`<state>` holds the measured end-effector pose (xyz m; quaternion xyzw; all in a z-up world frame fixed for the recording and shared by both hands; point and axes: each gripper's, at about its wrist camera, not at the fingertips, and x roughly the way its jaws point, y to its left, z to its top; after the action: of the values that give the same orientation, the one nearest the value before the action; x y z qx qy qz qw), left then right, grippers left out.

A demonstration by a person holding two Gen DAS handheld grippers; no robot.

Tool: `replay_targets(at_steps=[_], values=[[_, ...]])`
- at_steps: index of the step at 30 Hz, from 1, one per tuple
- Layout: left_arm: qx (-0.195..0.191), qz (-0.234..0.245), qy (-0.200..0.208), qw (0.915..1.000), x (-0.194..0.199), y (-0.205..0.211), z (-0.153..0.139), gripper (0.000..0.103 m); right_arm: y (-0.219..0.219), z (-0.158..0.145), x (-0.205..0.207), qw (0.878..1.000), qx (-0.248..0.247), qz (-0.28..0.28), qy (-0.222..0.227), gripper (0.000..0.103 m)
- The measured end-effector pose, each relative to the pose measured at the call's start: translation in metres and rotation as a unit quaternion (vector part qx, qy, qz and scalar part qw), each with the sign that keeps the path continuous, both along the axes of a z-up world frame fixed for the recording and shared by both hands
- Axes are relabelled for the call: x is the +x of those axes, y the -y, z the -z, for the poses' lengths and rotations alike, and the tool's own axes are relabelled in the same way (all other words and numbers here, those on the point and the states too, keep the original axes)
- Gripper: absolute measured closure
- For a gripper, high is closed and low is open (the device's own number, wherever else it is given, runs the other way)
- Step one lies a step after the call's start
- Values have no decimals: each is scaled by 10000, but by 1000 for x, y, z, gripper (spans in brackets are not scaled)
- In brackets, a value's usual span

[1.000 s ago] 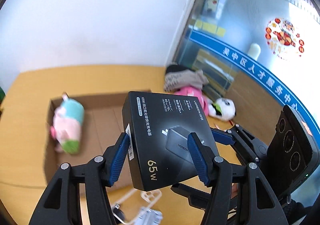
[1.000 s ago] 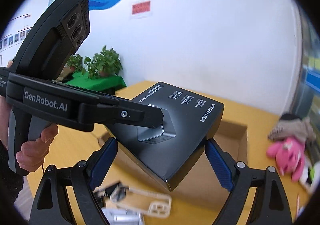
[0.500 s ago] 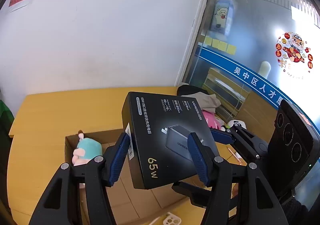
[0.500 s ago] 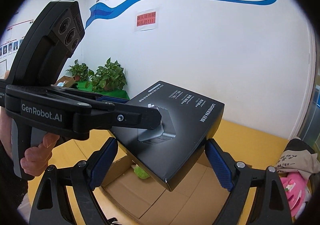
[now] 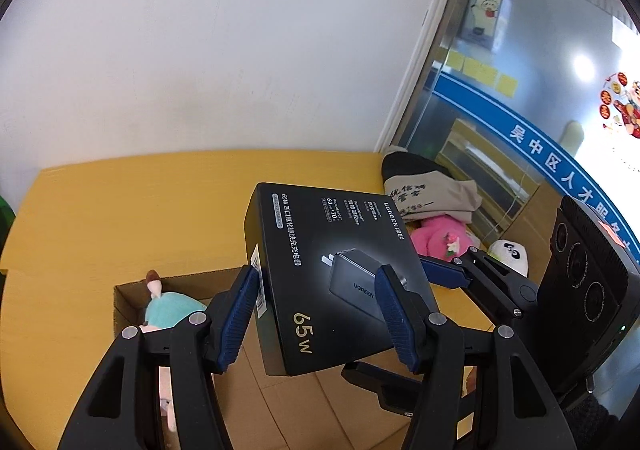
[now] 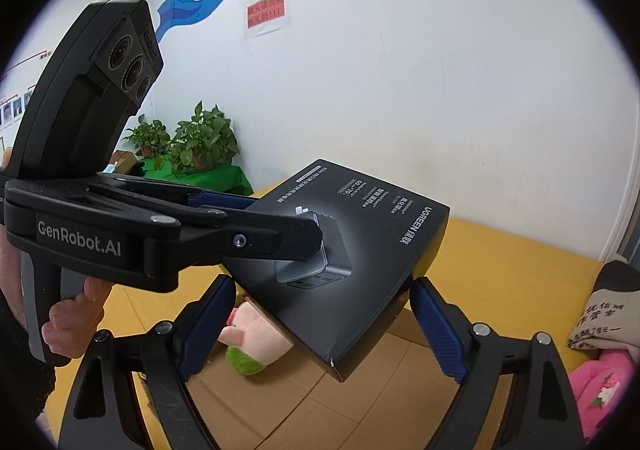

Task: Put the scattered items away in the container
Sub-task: 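Lift the charger box with the right gripper and carry it into the box, then open the right gripper to release the charger box and withdraw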

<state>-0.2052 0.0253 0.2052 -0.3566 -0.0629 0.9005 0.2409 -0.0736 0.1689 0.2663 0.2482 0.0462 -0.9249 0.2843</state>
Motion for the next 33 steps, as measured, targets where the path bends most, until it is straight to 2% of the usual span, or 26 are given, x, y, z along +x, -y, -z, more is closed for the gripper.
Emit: replay_targets(at_steps=[6, 13, 22, 24, 26, 30, 33], values=[[-21, -22, 533, 9986, -40, -9, 60, 39, -11, 58, -40, 9988, 13, -45, 494, 14], [-127, -243, 1285, 9913, -71, -17, 138, 39, -17, 134, -70, 9930, 78, -193, 1161, 14], [-411, -343, 1853, 9812, -91, -34, 203, 39, -31, 191, -85, 9828, 165, -191, 1828, 14], [-520, -393, 2067, 9762, -95, -36, 220, 40, -25, 197, -114, 9799, 237, -155, 1973, 15], [-314, -425, 2068, 9769, -96, -32, 225, 41, -29, 200, -118, 9787, 290, 126, 2027, 28], [-231, -478, 2109, 9761, -98, -28, 224, 44, -33, 205, -111, 9772, 194, 159, 2110, 28], [-423, -641, 1893, 9789, -91, -25, 216, 44, -34, 204, -109, 9730, 124, 199, 2298, 28]])
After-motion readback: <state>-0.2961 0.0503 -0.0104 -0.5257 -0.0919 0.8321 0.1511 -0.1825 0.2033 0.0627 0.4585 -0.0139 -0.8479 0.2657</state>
